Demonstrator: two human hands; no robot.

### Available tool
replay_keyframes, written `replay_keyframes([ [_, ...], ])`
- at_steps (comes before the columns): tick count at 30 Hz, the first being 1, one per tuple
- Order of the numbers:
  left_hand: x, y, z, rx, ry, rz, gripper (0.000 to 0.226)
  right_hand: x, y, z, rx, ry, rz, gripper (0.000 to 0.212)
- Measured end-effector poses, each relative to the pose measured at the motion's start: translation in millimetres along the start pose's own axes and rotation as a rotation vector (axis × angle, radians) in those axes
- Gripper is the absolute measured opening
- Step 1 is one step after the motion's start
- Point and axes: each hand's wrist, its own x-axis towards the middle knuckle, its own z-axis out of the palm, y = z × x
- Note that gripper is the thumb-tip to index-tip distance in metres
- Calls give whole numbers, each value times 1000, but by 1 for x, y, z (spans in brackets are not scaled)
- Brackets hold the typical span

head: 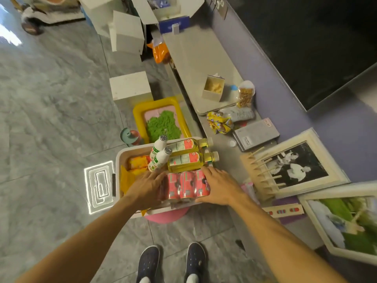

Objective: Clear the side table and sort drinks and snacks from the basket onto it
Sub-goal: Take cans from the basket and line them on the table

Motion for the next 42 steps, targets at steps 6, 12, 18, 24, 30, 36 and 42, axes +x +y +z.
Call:
replay_keyframes([
  [6,-31,24,-101,-132,-34,52,106,-66,-12,-94,193,16,49,118],
  [12,-66,56,-219,-381,2,130,87,-151,-26,-192,475,138,139,102],
  [18,-99,92,-307,-593,-39,233,66,-250,-58,-246,723,337,288,83],
  [24,-140,166,-351,-790,-91,426,37,-354,-98,-244,813,658,487,84],
  [30,-180,273,-345,-807,-188,595,30,-478,-136,-211,821,896,712,69],
  [36,-245,405,-305,-690,-350,766,31,-624,-156,-155,835,990,928,64],
  [42,-329,543,-233,-611,-463,902,29,-787,-160,-62,830,1103,1036,64],
])
